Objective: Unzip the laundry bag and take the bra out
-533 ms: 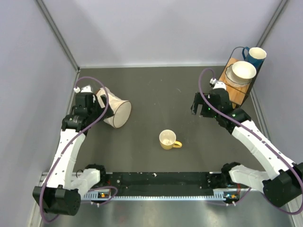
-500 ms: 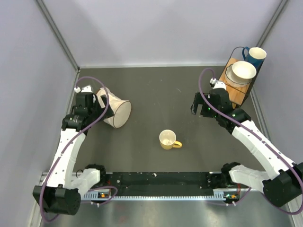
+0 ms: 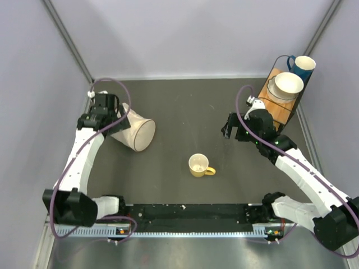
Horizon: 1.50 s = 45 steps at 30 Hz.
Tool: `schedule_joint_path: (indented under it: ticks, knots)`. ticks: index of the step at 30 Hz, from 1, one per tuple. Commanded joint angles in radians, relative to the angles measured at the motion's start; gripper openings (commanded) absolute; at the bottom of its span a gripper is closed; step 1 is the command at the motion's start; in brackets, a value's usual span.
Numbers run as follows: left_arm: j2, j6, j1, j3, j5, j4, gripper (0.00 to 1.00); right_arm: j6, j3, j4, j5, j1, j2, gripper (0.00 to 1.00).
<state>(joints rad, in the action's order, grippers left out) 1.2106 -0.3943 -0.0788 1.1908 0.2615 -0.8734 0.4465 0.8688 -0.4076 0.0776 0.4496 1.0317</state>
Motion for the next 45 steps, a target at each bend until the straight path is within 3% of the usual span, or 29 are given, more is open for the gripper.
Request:
schedule_joint_path:
  ticks: [1, 8, 13, 21, 24, 25, 26, 27, 34, 35, 39, 42, 45]
  knots:
    - [0.107, -0.014, 0.005, 0.148, 0.157, -0.035, 0.99, -0.009, -0.001, 0.113, -0.050, 0.012, -0.042, 0.99]
    - [0.297, 0.155, 0.014, 0.300, 0.154, -0.006, 0.99, -0.011, -0.007, 0.130, -0.070, 0.012, -0.009, 0.99]
    - [0.437, 0.206, 0.105, 0.404, -0.062, 0.023, 0.99, 0.000, -0.017, 0.151, -0.099, 0.011, 0.008, 0.99]
    - [0.517, 0.215, 0.191, 0.317, -0.217, 0.125, 0.95, -0.002, -0.033, 0.156, -0.111, 0.011, 0.001, 0.99]
    - [0.538, 0.207, 0.192, 0.294, -0.310, 0.134, 0.63, 0.003, -0.040, 0.156, -0.117, 0.012, -0.002, 0.99]
    - [0.540, 0.203, 0.192, 0.291, -0.312, 0.139, 0.23, 0.000, -0.039, 0.156, -0.121, 0.012, -0.002, 0.99]
    - [0.532, 0.184, 0.192, 0.290, -0.288, 0.137, 0.01, 0.001, -0.042, 0.156, -0.122, 0.012, -0.005, 0.99]
    - [0.526, 0.170, 0.192, 0.303, -0.244, 0.119, 0.00, 0.003, -0.042, 0.156, -0.125, 0.012, -0.005, 0.99]
    - [0.308, 0.173, 0.088, 0.365, 0.083, 0.033, 0.00, 0.009, -0.042, 0.129, -0.121, 0.011, -0.028, 0.99]
    - [0.258, 0.198, 0.017, 0.365, 0.199, 0.025, 0.00, 0.011, -0.037, 0.122, -0.118, 0.012, -0.032, 0.99]
    - [0.176, 0.252, -0.145, 0.385, 0.446, 0.008, 0.00, 0.012, -0.044, 0.122, -0.113, 0.012, -0.038, 0.99]
    - [0.167, 0.252, -0.251, 0.397, 0.675, -0.015, 0.00, 0.017, -0.045, 0.121, -0.124, 0.011, -0.035, 0.99]
    - [0.201, 0.210, -0.338, 0.371, 0.812, -0.022, 0.00, 0.034, -0.051, 0.116, -0.110, 0.012, -0.035, 0.99]
